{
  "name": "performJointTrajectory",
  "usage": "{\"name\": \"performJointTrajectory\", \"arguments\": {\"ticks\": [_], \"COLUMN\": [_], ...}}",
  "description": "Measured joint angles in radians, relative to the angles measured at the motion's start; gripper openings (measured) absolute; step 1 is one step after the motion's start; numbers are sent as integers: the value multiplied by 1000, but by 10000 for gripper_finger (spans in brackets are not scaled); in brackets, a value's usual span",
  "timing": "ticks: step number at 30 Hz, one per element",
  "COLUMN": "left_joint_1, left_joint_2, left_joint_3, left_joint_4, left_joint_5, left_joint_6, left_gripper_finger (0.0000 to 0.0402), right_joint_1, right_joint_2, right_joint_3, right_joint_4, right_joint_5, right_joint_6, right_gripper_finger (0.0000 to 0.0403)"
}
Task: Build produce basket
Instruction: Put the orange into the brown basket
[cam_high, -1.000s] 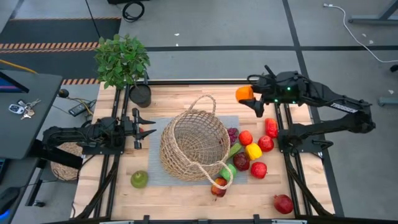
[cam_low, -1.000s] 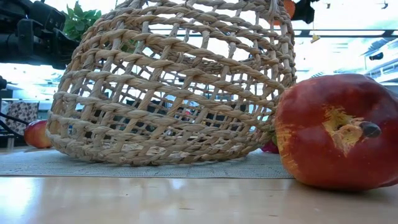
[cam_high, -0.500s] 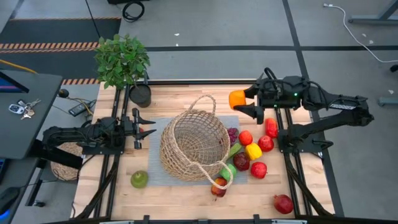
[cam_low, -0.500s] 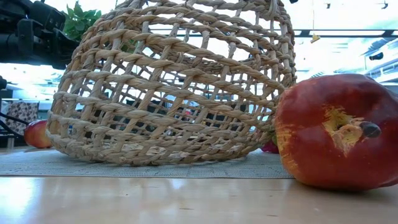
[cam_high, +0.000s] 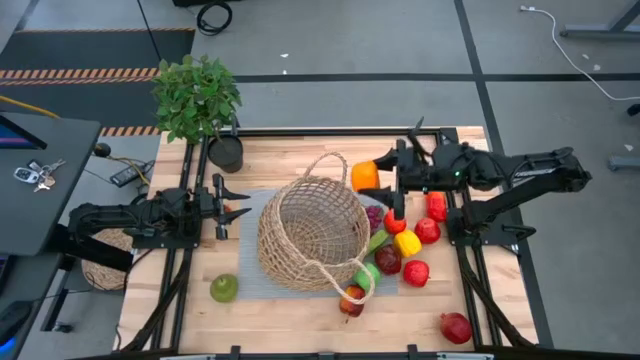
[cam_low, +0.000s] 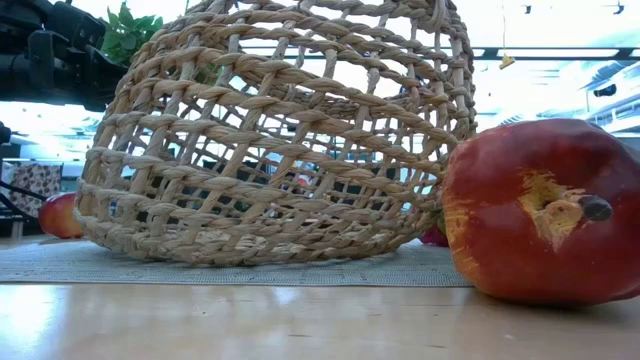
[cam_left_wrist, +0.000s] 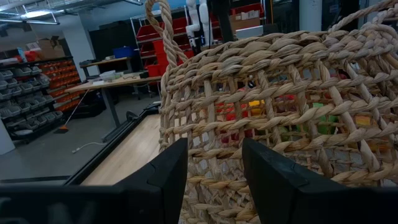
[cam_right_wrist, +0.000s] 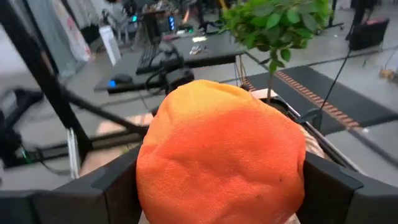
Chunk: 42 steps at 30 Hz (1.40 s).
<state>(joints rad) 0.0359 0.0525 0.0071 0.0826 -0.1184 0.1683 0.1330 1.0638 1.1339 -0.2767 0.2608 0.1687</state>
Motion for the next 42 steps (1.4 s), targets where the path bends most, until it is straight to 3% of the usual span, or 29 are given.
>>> {"name": "performJointTrajectory", "arguments": {"ticks": [6,19,22,26,36,42], "left_joint_1": [0,0,0,0,0,0], "left_joint_2": [0,0,0,0,0,0], "left_joint_3": [0,0,0,0,0,0], "left_joint_4": [0,0,0,-2,0,0], "left_joint_5": [0,0,0,0,0,0], "left_joint_6": [0,0,0,0,0,0], "left_gripper_finger": [160,160,160,160,160,160], "right_joint_1": [38,139,159,176,176,176], "right_joint_2": [48,132,144,148,147,148], "right_joint_3": [0,-1,-1,-1,-1,-18], "right_joint_4": [33,42,68,109,151,144], "right_joint_5": [70,4,6,6,0,3], "right_joint_6": [-311,-1065,-1153,-1132,-834,-446], "right_gripper_finger": [323,323,323,323,323,323]}}
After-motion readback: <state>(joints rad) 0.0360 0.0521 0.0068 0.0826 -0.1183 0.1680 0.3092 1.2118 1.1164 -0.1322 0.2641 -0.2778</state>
